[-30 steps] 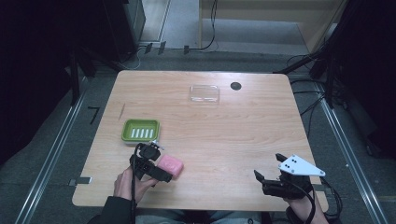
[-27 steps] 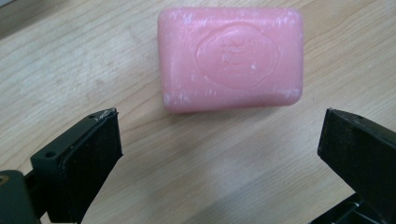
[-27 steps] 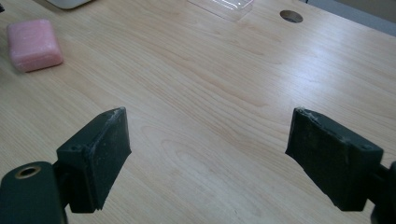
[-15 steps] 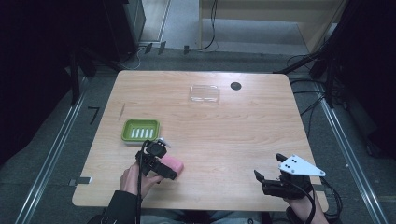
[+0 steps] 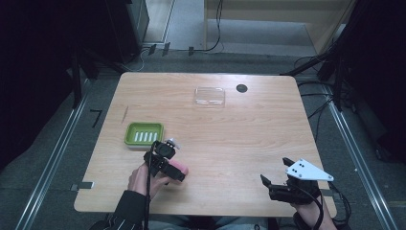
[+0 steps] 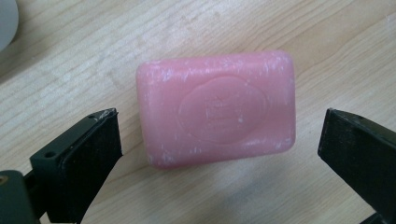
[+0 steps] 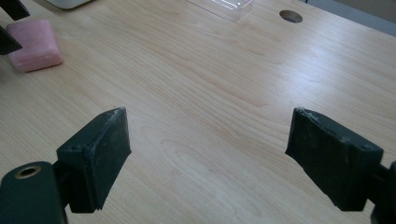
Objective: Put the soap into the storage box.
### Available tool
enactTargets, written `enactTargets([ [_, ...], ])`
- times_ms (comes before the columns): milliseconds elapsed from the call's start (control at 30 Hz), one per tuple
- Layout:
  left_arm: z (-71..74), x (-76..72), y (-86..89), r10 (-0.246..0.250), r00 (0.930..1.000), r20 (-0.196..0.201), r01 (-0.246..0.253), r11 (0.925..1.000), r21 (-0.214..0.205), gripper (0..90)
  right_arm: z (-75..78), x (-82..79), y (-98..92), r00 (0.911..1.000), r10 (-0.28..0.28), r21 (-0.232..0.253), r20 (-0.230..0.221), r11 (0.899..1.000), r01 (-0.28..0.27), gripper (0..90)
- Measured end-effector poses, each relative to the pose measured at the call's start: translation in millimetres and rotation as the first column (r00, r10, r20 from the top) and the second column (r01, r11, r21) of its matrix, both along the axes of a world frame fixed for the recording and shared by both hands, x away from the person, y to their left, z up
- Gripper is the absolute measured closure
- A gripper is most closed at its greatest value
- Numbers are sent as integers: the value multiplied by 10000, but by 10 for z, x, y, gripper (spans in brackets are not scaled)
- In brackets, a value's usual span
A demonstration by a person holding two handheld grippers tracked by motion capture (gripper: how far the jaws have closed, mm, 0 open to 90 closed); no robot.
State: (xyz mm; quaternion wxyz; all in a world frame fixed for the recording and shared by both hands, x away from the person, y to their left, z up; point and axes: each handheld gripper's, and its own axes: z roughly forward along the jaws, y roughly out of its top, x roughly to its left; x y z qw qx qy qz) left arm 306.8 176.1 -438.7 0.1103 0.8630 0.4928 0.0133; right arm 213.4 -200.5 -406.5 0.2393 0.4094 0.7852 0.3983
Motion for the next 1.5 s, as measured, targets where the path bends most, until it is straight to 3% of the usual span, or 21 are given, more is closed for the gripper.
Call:
enactTargets([
  [500, -93, 73, -149, -74, 10000, -35, 77, 9970, 775, 1, 0, 3, 0, 10000, 39, -4, -3, 10000, -39, 138],
  [833, -138, 81, -161, -68, 9998, -163, 84, 9947, 1023, 1, 0, 6, 3, 10000, 27, -9, -15, 10000, -27, 138],
  [1133, -176, 88, -246, -266, 9995, -183, 290, 9887, 1469, 2, 1, 4, 4, 10000, 35, -16, -18, 10000, -35, 138],
  [1500, -208, 96, -250, -204, 9991, -364, 257, 9883, 1504, 72, 1, 3, 1, 10000, 37, -5, -13, 10000, -37, 138],
])
